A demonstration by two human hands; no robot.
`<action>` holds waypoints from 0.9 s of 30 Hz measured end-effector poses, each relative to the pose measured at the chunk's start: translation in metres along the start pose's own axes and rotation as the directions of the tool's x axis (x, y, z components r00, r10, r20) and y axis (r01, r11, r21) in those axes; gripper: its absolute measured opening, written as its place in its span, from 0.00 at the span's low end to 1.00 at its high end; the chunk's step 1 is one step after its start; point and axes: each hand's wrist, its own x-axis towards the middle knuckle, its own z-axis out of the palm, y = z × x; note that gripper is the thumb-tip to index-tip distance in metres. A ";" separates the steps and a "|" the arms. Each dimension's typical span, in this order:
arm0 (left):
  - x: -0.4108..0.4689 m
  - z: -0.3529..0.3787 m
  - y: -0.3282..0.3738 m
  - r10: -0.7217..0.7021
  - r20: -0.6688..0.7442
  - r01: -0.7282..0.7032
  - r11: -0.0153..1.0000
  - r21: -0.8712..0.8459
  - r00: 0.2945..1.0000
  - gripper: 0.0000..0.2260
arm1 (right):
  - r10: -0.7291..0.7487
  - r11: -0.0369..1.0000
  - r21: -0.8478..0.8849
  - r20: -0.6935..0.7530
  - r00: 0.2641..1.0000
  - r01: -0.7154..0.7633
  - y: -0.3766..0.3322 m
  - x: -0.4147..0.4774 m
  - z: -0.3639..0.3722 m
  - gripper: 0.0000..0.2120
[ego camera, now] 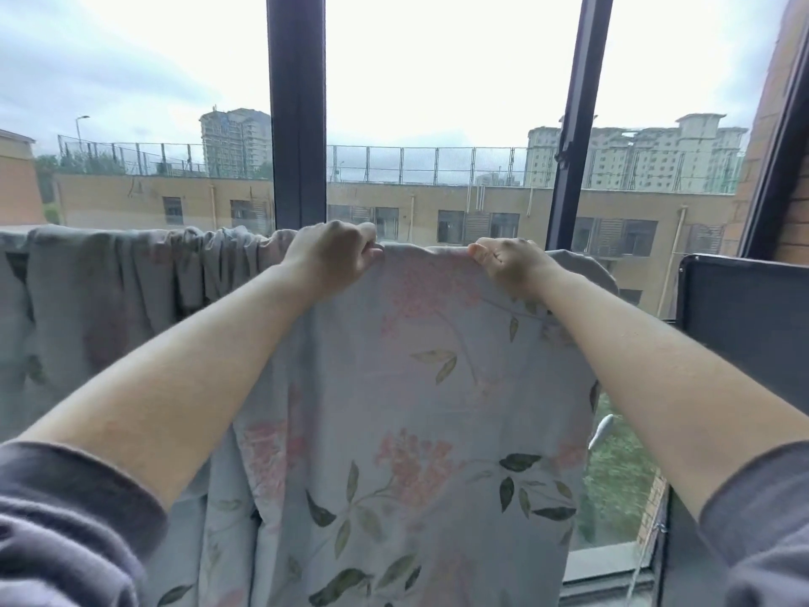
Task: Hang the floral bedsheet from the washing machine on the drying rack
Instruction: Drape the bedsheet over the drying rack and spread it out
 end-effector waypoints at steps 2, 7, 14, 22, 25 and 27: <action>0.000 0.002 0.000 -0.015 -0.081 0.012 0.999 -0.034 0.997 0.10 | 0.028 0.999 0.037 -0.047 0.999 -0.027 0.011 -0.005 -0.003 0.23; -0.004 0.004 -0.026 -0.161 -0.246 0.158 0.987 -0.034 0.956 0.08 | 0.365 0.931 0.015 -0.080 0.928 -0.365 0.068 -0.019 -0.013 0.23; 0.002 0.002 -0.018 -0.325 -0.308 0.299 0.945 -0.131 0.894 0.08 | 0.364 0.920 0.237 -0.215 0.906 -0.313 0.080 -0.018 -0.023 0.10; 0.005 0.005 -0.026 -0.349 -0.213 0.346 0.937 -0.050 0.913 0.08 | 0.377 0.894 0.246 0.040 0.926 -0.374 0.080 0.001 -0.033 0.15; 0.008 0.006 -0.028 -0.352 -0.199 0.354 0.935 -0.029 0.915 0.09 | 0.396 0.810 0.307 0.343 0.852 -0.500 0.097 -0.014 -0.053 0.23; 0.009 0.007 -0.025 -0.343 -0.177 0.348 0.938 -0.005 0.922 0.10 | 0.360 0.785 0.358 0.400 0.843 -0.505 0.114 -0.027 -0.056 0.20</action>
